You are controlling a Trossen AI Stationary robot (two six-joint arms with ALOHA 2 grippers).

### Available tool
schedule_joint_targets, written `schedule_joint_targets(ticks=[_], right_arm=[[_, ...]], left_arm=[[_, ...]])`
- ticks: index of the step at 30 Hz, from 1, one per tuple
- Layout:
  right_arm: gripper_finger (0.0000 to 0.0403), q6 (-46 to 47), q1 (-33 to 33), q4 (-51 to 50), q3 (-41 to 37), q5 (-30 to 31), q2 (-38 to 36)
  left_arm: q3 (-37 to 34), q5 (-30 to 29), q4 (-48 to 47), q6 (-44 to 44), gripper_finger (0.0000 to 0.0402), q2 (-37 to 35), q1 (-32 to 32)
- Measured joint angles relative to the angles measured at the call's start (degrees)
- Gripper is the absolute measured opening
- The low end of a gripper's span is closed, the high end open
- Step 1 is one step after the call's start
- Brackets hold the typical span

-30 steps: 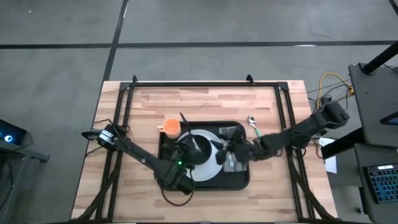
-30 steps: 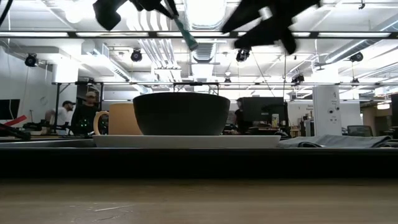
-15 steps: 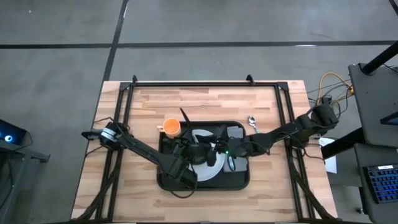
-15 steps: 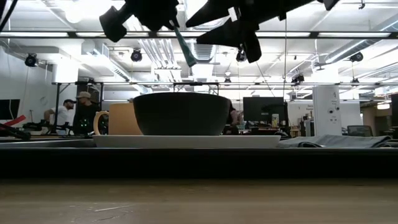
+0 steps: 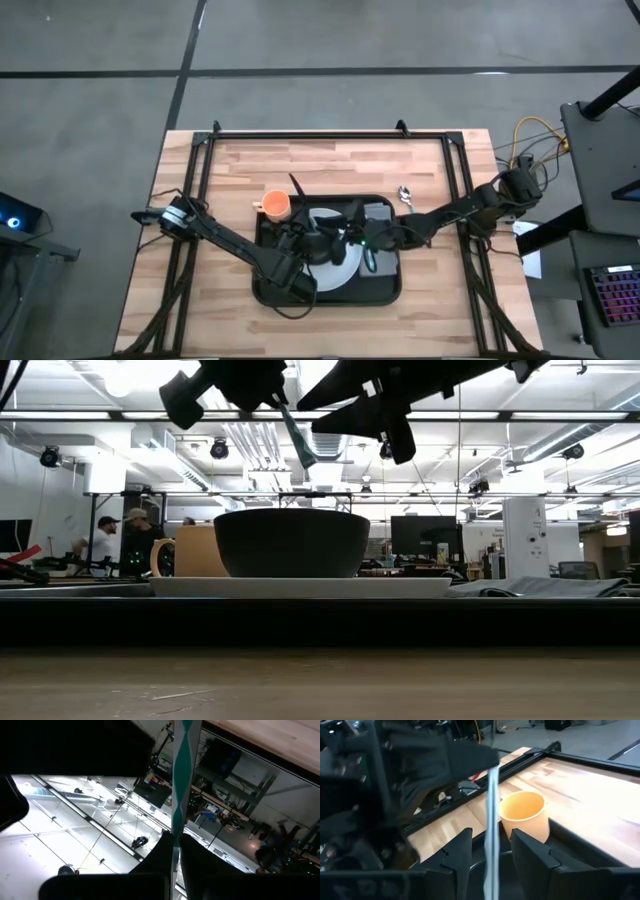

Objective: Set up tray
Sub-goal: Put the blue spoon on the gray napkin to the right of the blue knife

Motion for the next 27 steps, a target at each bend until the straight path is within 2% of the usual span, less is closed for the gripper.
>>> schedule_joint_targets(ticks=[4,12,16,27], right_arm=[[0.0123,-1.0,-0.2,0.9,0.0,-3.2,0.0],[0.0124,-2.6,-0.3,1.3,0.0,-3.4,0.0],[0.0118,-3.2,-0.3,1.3,0.0,-3.5,0.5],[0.0101,-6.8,-0.3,-0.2,0.0,-3.5,-0.9]], left_arm=[[0.0,-0.9,2.0,0.0,0.0,0.0,0.0],[0.0,-1.6,6.3,0.5,0.0,0.0,0.0],[0.0,-5.8,12.1,-1.6,0.0,0.0,0.0],[-0.2,-4.0,12.2,0.1,0.0,-0.1,-0.2]])
